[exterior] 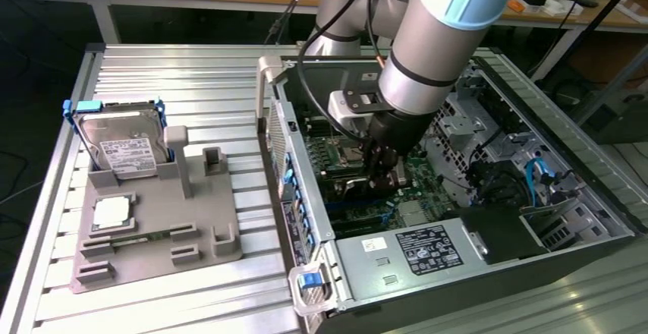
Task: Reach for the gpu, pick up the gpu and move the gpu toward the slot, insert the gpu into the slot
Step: 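Insert the gpu into the slot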
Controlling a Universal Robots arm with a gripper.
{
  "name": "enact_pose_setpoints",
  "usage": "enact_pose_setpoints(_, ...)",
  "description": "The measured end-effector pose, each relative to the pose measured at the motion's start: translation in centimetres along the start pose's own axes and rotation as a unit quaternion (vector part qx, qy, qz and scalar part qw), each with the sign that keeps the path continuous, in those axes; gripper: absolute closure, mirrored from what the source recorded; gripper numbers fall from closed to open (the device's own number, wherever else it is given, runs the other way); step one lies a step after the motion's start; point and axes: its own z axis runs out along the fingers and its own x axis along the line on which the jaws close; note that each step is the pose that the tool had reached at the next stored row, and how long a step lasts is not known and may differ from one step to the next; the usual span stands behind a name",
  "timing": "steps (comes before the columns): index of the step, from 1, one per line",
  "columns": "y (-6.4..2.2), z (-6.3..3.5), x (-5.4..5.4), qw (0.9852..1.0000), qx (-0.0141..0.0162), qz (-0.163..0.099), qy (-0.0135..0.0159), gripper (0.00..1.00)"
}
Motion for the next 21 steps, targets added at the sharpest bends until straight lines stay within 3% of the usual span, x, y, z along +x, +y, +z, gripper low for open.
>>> enact_pose_setpoints(21,0.03,0.57,0.01,1.0000,0.0000,0.000,-0.0011,0.73)
